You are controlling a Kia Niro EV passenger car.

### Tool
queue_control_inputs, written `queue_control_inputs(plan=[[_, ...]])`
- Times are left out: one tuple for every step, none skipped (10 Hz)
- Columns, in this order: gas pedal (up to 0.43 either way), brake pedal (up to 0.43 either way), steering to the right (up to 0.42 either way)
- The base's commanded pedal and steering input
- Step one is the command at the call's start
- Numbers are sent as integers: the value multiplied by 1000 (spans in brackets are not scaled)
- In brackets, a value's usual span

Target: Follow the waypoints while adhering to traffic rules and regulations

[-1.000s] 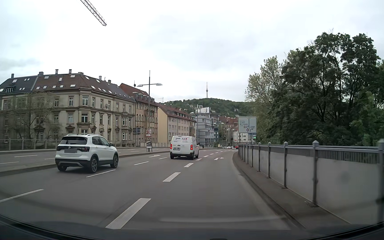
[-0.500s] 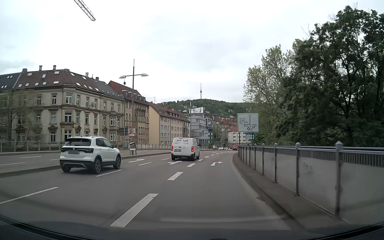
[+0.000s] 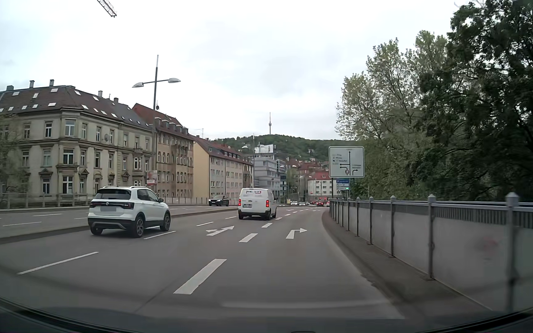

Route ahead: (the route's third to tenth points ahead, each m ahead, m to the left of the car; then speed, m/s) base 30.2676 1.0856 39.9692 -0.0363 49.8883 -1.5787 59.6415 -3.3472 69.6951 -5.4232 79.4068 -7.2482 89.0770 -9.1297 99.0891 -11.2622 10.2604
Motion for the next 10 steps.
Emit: queue_control_inputs(plan=[[39,0,21],[39,0,21],[39,0,21],[39,0,21],[39,0,20],[39,0,20],[47,0,20],[47,0,20],[47,0,20],[47,0,20]])
